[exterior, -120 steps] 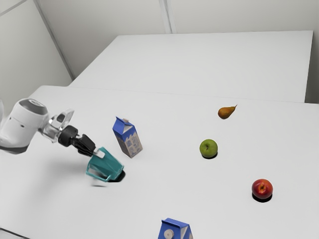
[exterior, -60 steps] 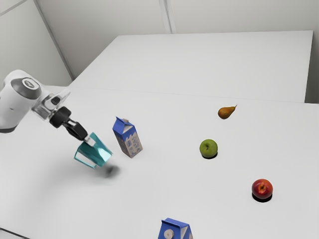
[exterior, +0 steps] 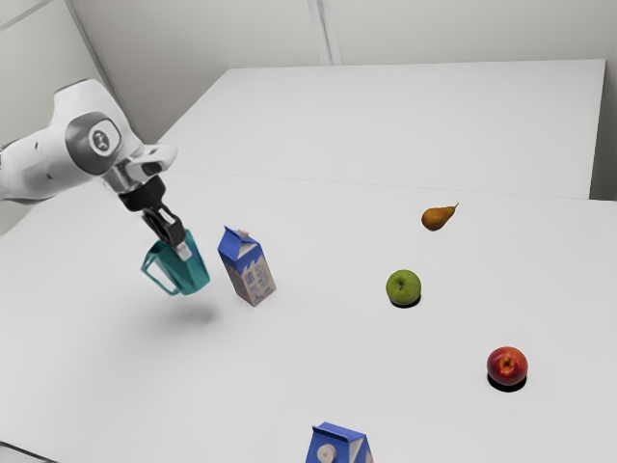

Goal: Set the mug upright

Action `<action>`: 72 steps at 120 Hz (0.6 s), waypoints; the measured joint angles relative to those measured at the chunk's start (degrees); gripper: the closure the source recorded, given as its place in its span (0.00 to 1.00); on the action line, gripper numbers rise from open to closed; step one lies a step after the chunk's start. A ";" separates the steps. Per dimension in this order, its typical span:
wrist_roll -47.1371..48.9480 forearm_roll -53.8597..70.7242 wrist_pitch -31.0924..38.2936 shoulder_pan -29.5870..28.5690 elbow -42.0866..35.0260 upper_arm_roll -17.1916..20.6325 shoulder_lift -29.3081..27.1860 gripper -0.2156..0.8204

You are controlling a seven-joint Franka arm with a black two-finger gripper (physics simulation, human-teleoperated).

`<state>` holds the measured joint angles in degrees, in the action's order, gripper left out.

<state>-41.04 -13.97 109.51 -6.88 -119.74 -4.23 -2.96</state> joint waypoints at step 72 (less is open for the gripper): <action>14.17 9.39 10.87 -1.30 -1.02 4.40 2.89 0.96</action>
<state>-26.87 -4.58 120.39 -8.18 -120.76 0.18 -0.07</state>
